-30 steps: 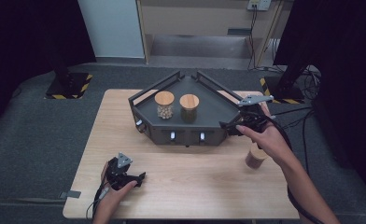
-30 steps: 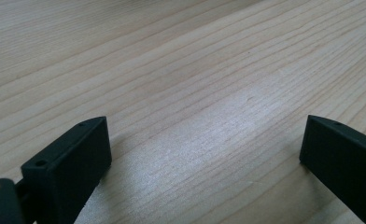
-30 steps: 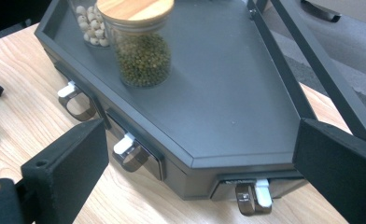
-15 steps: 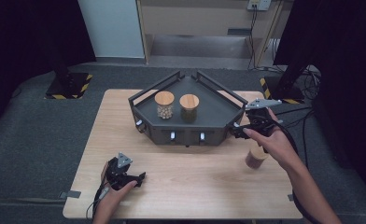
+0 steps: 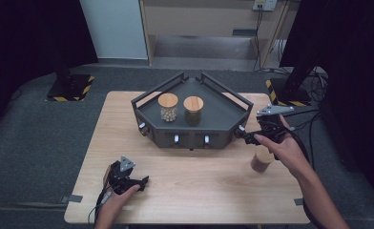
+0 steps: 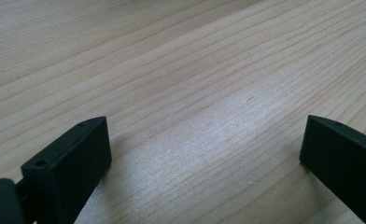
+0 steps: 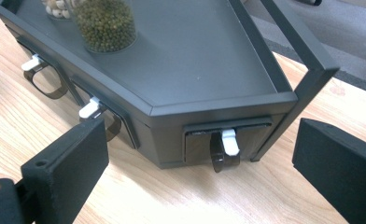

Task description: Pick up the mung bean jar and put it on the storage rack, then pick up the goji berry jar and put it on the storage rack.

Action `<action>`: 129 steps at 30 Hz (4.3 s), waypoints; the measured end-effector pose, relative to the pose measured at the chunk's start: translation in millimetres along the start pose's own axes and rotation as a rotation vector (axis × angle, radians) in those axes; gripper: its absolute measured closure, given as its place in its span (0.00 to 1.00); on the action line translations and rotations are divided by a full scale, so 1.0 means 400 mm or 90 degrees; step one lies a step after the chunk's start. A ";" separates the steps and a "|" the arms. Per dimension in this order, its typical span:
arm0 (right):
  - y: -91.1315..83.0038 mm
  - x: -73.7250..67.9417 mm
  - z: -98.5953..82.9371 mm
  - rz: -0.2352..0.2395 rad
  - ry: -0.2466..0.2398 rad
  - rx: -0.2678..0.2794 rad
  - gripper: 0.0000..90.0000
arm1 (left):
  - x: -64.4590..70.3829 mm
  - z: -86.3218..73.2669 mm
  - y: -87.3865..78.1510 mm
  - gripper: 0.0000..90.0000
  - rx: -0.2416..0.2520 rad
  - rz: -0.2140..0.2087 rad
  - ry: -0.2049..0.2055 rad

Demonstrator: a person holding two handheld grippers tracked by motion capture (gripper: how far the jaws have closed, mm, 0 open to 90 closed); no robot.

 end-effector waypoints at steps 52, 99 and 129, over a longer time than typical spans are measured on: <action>-0.020 0.045 -0.158 -0.039 0.050 -0.028 0.04 | 0.001 0.000 0.001 0.01 0.000 0.002 -0.001; -0.061 0.055 -0.258 -0.057 0.066 -0.031 0.04 | 0.002 0.000 0.001 0.01 0.000 0.003 -0.001; 0.004 0.060 -0.311 -0.062 0.082 -0.077 0.04 | 0.002 0.000 0.001 0.01 0.000 0.003 -0.001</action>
Point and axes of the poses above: each handheld gripper's, and its own axes: y roughly forward along the jaws, z roughly out of its top, x roughly to its right, the point moved 8 cm from there along y, roughly forward along the jaws, and after that the axes turned 13 degrees about -z, right-handed, at the moved point
